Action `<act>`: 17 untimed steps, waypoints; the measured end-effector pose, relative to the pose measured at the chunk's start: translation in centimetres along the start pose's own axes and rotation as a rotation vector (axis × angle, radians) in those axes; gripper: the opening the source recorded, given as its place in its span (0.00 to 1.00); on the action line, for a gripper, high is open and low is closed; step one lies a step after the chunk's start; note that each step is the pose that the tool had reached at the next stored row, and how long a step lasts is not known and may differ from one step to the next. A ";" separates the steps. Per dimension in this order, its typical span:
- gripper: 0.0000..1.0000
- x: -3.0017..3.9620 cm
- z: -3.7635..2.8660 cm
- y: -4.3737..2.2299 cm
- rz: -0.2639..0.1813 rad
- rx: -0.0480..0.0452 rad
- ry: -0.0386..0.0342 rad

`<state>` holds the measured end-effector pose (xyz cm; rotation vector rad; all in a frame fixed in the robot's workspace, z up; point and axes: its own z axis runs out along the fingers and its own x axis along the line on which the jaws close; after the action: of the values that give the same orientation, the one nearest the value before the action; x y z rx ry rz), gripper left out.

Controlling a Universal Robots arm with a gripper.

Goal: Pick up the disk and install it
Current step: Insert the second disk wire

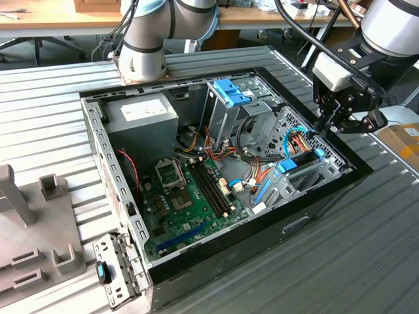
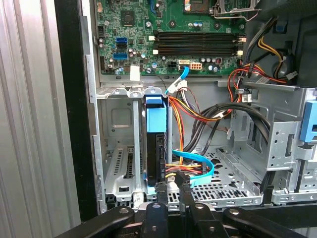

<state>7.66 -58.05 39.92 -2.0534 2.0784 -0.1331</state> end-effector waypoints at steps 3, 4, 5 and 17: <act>0.25 0.00 0.00 0.00 0.000 0.0000 0.0000; 0.25 0.00 0.00 0.00 0.000 0.0000 0.0000; 0.25 0.00 0.00 0.00 0.000 0.0000 0.0000; 0.25 -0.64 0.17 0.71 0.000 0.0000 -0.0006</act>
<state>7.00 -57.38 39.66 -2.0530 2.0782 -0.1324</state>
